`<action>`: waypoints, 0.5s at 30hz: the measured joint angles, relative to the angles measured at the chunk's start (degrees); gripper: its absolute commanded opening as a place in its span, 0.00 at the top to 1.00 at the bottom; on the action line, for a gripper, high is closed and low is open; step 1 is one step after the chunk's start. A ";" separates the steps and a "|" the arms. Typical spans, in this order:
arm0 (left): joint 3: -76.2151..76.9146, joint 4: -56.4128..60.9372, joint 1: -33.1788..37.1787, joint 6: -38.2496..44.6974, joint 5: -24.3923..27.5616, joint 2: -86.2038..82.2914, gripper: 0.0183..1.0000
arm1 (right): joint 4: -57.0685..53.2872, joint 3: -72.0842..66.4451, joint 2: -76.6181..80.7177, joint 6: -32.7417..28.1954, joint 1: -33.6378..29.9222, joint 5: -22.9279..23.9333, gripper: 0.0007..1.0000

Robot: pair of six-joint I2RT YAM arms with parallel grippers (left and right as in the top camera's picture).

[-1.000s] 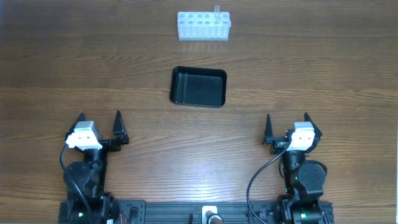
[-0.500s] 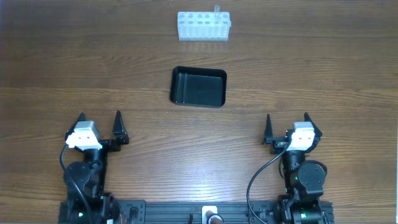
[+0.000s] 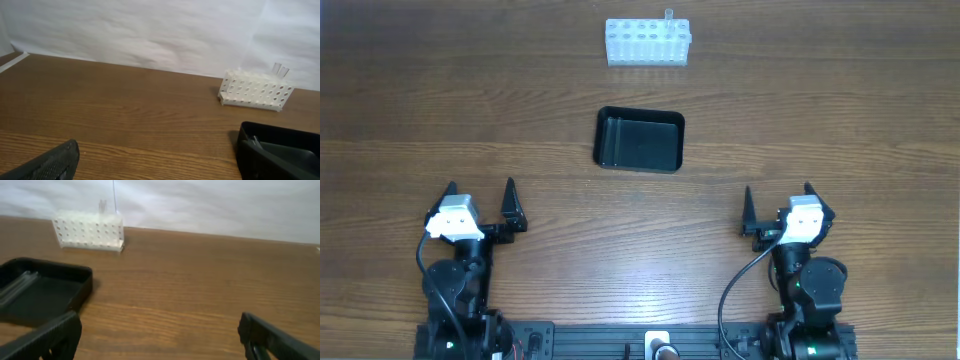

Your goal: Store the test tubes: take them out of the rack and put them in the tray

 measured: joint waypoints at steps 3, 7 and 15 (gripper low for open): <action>0.00 0.02 0.00 0.00 0.00 0.00 0.00 | -9.44 3.56 -0.02 0.11 0.00 -0.09 0.01; 0.00 0.02 0.00 0.00 0.00 0.00 0.01 | -16.37 10.69 0.59 0.09 0.00 -0.15 0.01; 0.00 0.00 0.00 0.15 0.00 0.00 0.00 | -20.31 25.79 11.13 3.87 0.00 4.17 0.01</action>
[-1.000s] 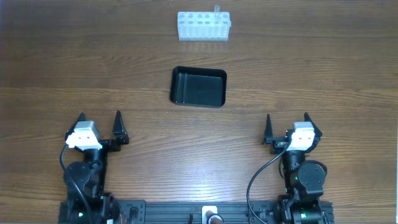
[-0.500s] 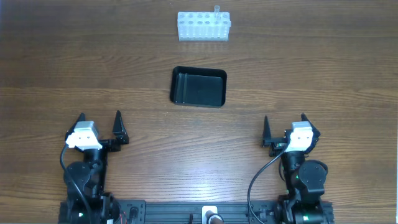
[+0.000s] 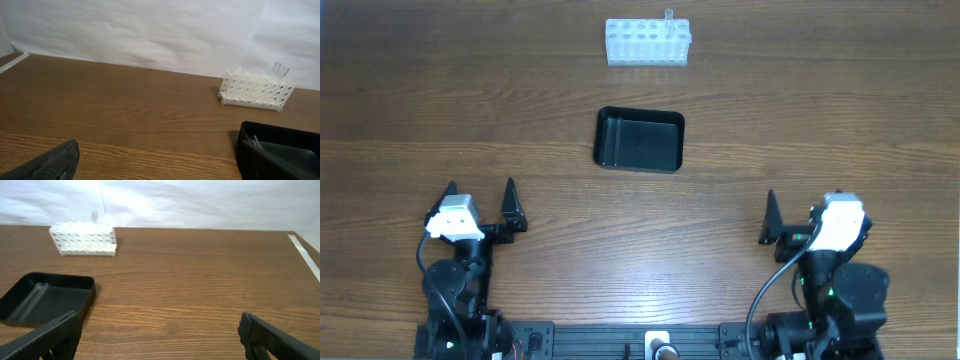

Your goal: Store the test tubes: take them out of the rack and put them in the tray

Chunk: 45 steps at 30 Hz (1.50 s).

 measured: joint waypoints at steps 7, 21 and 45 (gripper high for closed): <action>0.00 0.02 0.00 0.02 0.00 0.00 0.00 | -1.16 12.41 18.05 2.29 0.00 0.74 0.01; 0.00 0.00 0.00 0.02 0.00 0.00 0.00 | -5.44 40.48 45.66 2.43 7.80 -1.36 0.01; 0.00 0.00 0.00 0.02 0.00 0.00 0.00 | 3.50 67.41 92.63 8.94 14.16 8.85 0.01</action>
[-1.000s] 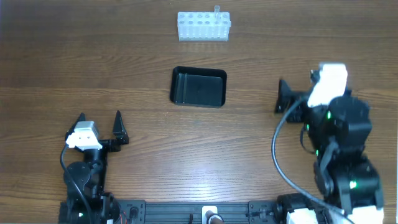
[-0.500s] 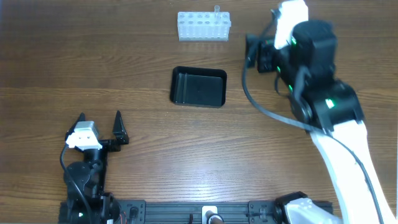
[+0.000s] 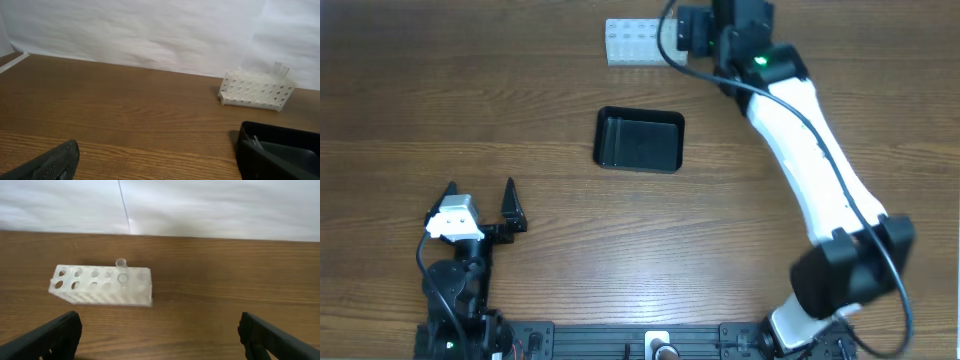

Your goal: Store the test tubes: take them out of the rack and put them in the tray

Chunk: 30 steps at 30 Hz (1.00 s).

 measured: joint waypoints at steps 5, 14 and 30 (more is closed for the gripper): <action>0.00 0.00 0.00 0.00 0.02 0.00 0.00 | 0.04 5.57 7.61 0.63 1.36 1.77 0.02; 0.00 0.00 0.00 0.00 0.00 0.00 0.00 | 1.33 12.46 17.55 0.87 1.84 4.66 0.05; 0.00 0.00 0.00 0.00 0.02 0.00 0.00 | 5.95 17.42 26.93 0.90 3.67 4.90 0.15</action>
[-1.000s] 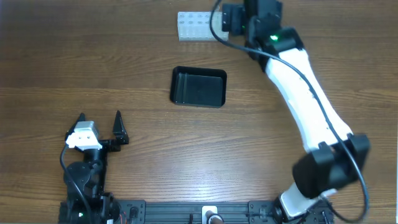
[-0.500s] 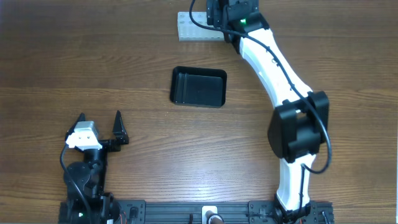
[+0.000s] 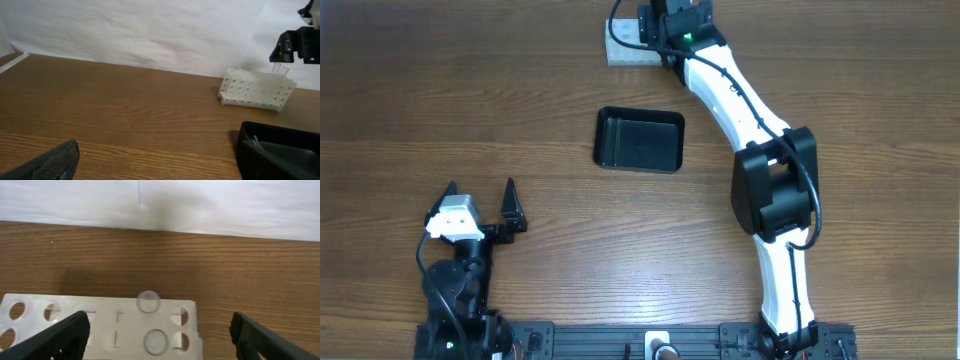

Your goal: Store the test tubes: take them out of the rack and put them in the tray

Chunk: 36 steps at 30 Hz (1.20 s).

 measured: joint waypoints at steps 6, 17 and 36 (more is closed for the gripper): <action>0.00 0.00 0.00 0.00 -0.02 0.00 0.00 | -0.20 0.00 0.09 1.77 0.57 0.00 0.20; 0.00 0.00 0.00 0.00 -0.02 0.00 0.00 | -2.25 0.00 0.90 5.70 0.57 0.90 0.22; 0.00 0.00 0.00 0.00 -0.02 0.00 0.00 | -2.73 0.00 1.90 6.10 0.57 2.40 0.37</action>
